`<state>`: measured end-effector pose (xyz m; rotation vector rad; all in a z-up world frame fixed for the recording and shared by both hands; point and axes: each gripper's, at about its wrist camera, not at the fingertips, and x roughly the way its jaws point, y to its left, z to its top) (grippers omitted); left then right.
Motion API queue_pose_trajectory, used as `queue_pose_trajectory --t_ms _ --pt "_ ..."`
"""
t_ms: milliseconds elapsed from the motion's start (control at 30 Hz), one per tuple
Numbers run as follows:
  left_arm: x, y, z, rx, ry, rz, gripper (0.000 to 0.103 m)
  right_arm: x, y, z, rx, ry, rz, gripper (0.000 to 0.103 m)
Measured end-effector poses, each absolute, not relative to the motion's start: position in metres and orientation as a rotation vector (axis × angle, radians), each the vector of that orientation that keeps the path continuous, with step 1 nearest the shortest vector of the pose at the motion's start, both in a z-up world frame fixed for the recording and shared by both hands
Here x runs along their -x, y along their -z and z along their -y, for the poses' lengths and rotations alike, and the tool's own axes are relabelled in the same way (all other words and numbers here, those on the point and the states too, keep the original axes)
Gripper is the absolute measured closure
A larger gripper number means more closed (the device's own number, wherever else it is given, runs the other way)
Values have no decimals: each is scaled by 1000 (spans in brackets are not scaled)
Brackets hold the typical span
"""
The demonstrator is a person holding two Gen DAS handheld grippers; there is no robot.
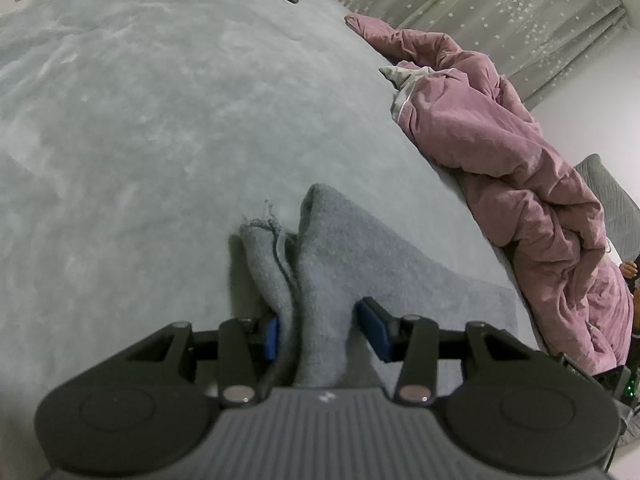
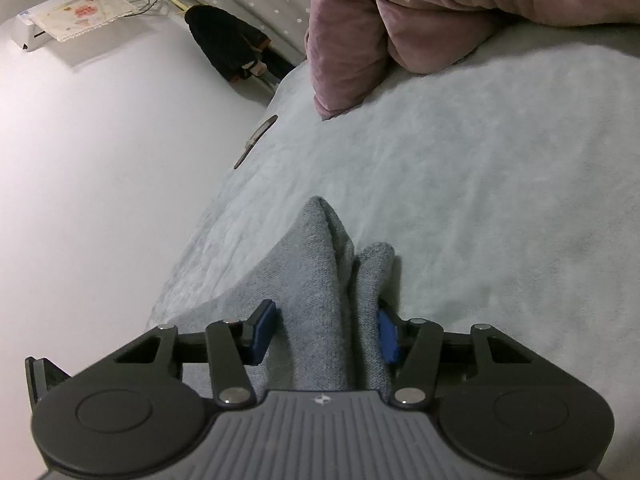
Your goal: Fold clothes
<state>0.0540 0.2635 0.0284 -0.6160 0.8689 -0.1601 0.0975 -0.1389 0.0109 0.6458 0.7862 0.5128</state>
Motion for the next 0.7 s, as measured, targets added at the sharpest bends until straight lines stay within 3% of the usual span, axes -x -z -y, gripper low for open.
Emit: queue_pose_trajectory --t_ms 433,700 --pt "-56 -30 -255 586 144 -860 55 -90 -14 133 -630 -491 -776 53" --pt "-54 -31 -250 564 123 -847 55 -88 -14 130 -627 -483 -777 64"
